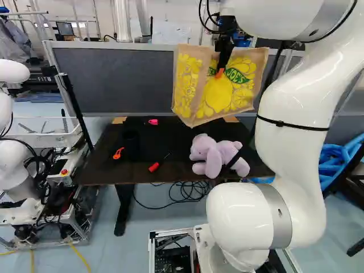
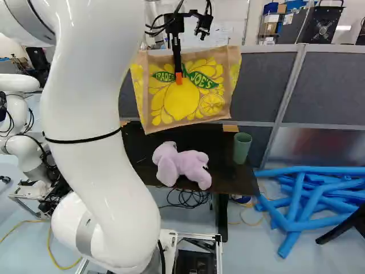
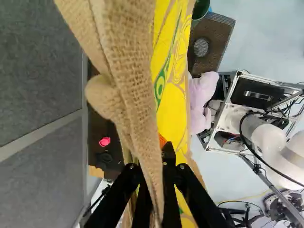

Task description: Pick up the bag on the ground and place it on the table

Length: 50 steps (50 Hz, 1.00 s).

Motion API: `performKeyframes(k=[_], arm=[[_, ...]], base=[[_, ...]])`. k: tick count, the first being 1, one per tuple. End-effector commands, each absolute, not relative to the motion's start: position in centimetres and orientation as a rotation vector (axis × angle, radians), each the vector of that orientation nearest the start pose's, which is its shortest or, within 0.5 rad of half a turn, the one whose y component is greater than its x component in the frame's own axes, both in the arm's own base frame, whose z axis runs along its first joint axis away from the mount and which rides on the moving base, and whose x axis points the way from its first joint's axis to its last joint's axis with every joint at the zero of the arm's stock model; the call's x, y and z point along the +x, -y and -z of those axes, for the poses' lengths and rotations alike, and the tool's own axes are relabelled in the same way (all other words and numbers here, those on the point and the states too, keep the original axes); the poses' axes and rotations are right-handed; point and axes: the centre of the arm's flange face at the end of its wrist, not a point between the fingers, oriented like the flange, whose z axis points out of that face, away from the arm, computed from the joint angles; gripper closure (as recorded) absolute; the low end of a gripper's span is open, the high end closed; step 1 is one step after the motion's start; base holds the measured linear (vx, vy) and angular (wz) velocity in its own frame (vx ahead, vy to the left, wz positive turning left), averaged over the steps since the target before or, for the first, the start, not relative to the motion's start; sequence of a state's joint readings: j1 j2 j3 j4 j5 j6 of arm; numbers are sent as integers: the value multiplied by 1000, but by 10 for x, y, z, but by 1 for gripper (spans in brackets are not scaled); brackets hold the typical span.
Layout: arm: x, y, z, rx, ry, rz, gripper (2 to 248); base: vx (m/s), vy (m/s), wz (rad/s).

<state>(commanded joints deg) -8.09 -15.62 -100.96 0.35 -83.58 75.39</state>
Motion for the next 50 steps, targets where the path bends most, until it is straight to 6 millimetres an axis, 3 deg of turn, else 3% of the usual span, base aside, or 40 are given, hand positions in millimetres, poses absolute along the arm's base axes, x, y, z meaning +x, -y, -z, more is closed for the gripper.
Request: performKeyframes(k=[24,50], arm=[[550,76,-764,-2052,-2340,38,229],[570,73,-764,-2028,-2346,55,229]], base=[[0,0,0],[0,0,0]])
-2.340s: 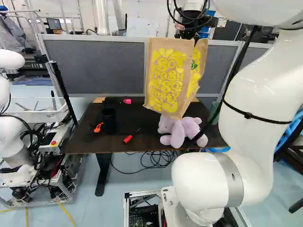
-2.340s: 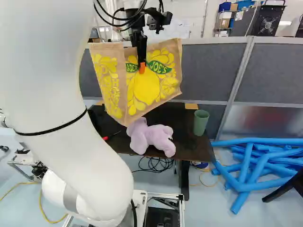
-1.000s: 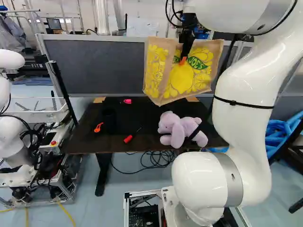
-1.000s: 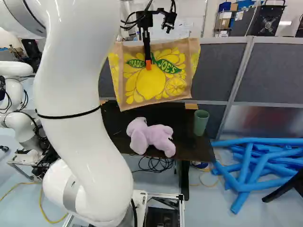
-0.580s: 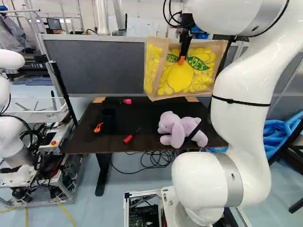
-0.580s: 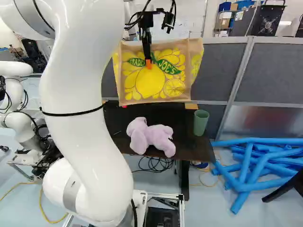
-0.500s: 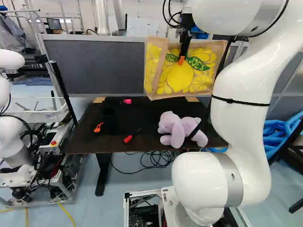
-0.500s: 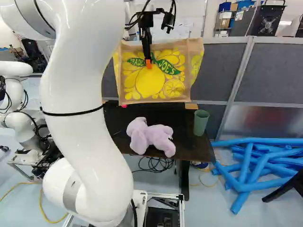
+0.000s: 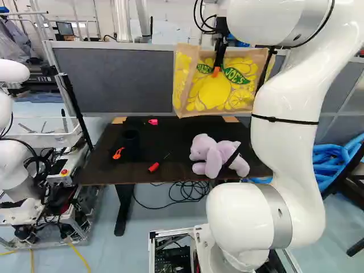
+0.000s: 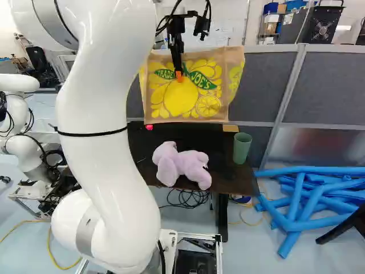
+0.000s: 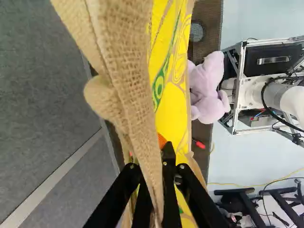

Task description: Pick up the bag on the ground and place it on the table

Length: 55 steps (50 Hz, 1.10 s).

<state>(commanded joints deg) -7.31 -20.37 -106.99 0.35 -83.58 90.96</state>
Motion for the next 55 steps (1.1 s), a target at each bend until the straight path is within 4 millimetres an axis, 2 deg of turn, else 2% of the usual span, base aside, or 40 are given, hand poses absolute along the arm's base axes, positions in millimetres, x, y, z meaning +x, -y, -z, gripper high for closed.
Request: performKeyframes(k=[14,55], arm=[[588,67,-758,-2042,-2332,56,229],[667,64,-695,-2080,-2333,14,229]], base=[[0,0,0],[0,0,0]])
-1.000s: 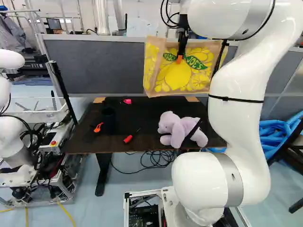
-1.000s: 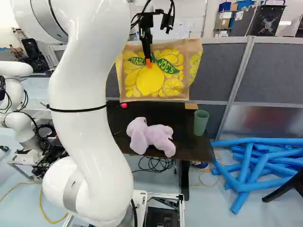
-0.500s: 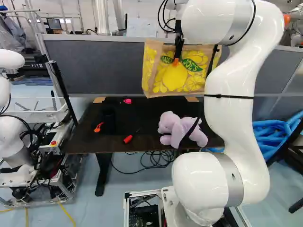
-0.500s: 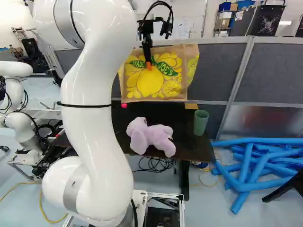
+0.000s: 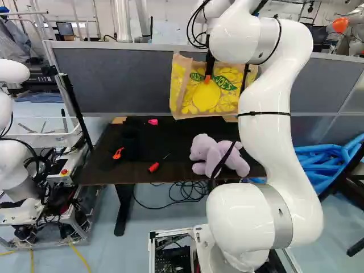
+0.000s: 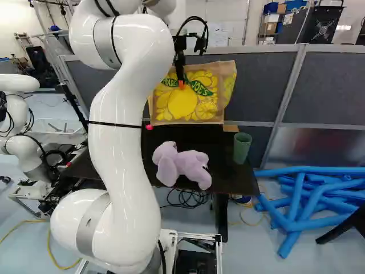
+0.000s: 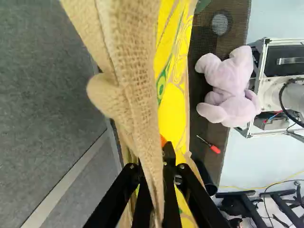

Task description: Pick up the bag on the ground and place it on the table

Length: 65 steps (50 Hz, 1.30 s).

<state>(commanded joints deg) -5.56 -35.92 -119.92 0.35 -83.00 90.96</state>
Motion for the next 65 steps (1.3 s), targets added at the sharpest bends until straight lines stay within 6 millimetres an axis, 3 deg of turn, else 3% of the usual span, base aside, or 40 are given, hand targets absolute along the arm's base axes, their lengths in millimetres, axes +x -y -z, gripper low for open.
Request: performKeyframes(k=[25,65], arm=[[693,55,-655,-2121,-2338,-39,229],[735,55,-590,-2125,-2333,-38,229]], base=[[0,0,0],[0,0,0]])
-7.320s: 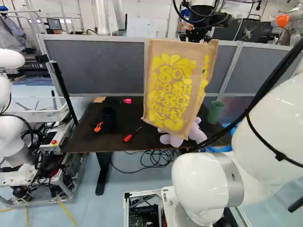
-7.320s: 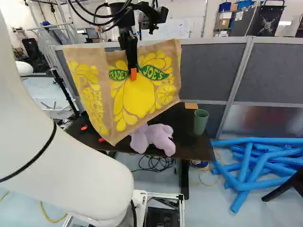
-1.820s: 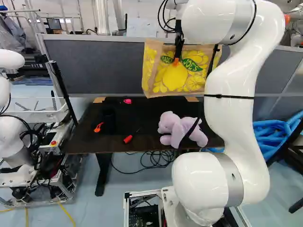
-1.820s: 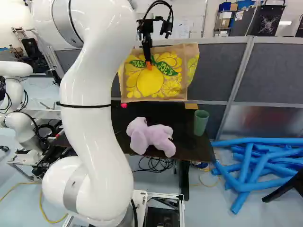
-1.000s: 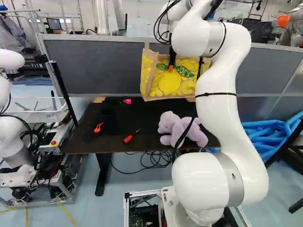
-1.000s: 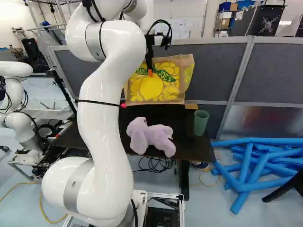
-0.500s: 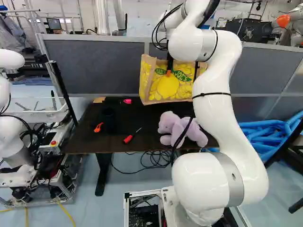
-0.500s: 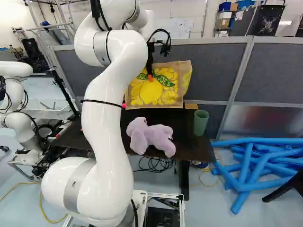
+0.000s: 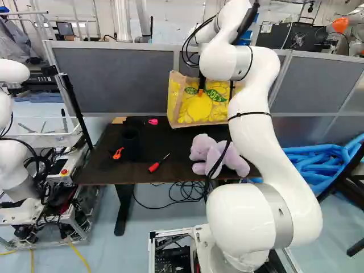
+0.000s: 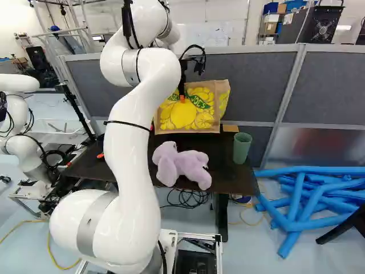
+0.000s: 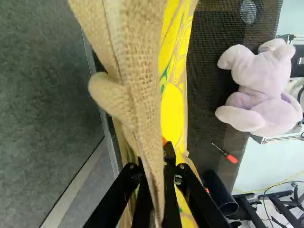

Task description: Pick up the bag on the ground and place it on the table

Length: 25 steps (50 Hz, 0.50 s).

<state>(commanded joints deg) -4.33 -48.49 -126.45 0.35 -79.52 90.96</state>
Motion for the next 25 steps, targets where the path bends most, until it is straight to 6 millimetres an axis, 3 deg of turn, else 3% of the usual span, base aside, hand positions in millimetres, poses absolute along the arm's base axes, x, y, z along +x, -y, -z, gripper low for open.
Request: performKeyframes(k=[25], arm=[[753,56,-550,-2122,-2331,-31,229]], base=[[0,0,0]])
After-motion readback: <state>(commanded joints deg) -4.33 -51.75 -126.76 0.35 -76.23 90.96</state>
